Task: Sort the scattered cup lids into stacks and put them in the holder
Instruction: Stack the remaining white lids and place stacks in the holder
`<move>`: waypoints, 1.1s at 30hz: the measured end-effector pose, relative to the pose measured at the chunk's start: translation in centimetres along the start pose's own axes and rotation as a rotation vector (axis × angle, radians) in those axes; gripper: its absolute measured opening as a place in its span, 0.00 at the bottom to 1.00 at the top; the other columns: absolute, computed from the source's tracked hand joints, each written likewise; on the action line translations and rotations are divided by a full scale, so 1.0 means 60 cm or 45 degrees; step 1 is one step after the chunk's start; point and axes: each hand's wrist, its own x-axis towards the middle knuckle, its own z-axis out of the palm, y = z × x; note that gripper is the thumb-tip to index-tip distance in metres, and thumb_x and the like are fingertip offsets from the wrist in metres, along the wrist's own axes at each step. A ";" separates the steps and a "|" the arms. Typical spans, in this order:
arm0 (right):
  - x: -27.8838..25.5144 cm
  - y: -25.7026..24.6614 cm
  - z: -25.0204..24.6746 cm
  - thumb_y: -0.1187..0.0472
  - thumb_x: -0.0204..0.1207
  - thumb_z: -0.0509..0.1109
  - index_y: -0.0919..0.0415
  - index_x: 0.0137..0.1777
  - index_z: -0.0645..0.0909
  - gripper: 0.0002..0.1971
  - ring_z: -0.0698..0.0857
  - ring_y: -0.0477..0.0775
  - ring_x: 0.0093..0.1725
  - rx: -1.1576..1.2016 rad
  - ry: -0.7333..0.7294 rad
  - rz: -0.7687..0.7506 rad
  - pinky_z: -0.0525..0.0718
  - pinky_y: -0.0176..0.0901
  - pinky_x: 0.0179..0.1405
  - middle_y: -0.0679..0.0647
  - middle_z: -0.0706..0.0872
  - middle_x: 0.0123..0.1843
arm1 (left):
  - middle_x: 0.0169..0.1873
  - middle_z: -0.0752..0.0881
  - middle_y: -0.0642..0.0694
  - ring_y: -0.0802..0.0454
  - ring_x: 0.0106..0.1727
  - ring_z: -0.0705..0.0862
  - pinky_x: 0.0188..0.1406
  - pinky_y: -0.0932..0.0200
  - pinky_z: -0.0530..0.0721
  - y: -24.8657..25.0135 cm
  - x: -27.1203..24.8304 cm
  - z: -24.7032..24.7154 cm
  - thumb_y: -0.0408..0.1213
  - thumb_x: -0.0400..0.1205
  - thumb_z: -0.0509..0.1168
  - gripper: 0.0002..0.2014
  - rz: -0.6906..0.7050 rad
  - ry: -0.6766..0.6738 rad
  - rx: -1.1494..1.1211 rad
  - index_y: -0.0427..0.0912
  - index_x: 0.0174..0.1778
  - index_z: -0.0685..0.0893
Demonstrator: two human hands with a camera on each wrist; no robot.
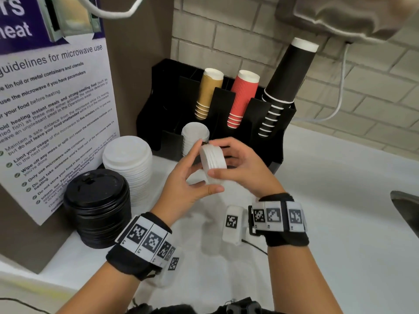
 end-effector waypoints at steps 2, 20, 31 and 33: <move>0.037 -0.006 -0.013 0.67 0.66 0.82 0.55 0.66 0.79 0.28 0.88 0.48 0.55 -0.016 0.100 -0.050 0.87 0.41 0.52 0.54 0.85 0.60 | 0.74 0.70 0.56 0.59 0.70 0.76 0.53 0.67 0.85 0.001 0.002 -0.001 0.42 0.65 0.79 0.46 -0.039 0.068 0.027 0.67 0.76 0.62; 0.274 0.027 0.018 0.63 0.71 0.74 0.57 0.81 0.64 0.38 0.77 0.61 0.69 -1.176 -0.262 0.034 0.79 0.46 0.63 0.63 0.74 0.73 | 0.62 0.78 0.53 0.57 0.57 0.84 0.50 0.74 0.79 0.000 0.006 -0.029 0.34 0.79 0.72 0.14 -0.067 0.104 0.219 0.54 0.57 0.84; 0.241 0.043 0.077 0.61 0.83 0.62 0.68 0.84 0.48 0.36 0.69 0.67 0.76 -1.799 -0.226 0.045 0.78 0.54 0.66 0.68 0.64 0.79 | 0.61 0.79 0.52 0.57 0.55 0.85 0.48 0.77 0.77 -0.010 0.014 -0.028 0.34 0.78 0.72 0.13 -0.078 0.083 0.227 0.53 0.56 0.84; 0.236 0.051 0.087 0.65 0.86 0.53 0.73 0.83 0.46 0.29 0.66 0.69 0.78 -1.853 -0.186 0.045 0.72 0.55 0.72 0.71 0.62 0.80 | 0.60 0.79 0.53 0.56 0.55 0.85 0.48 0.77 0.77 -0.010 0.014 -0.029 0.34 0.78 0.72 0.12 -0.083 0.082 0.223 0.53 0.55 0.85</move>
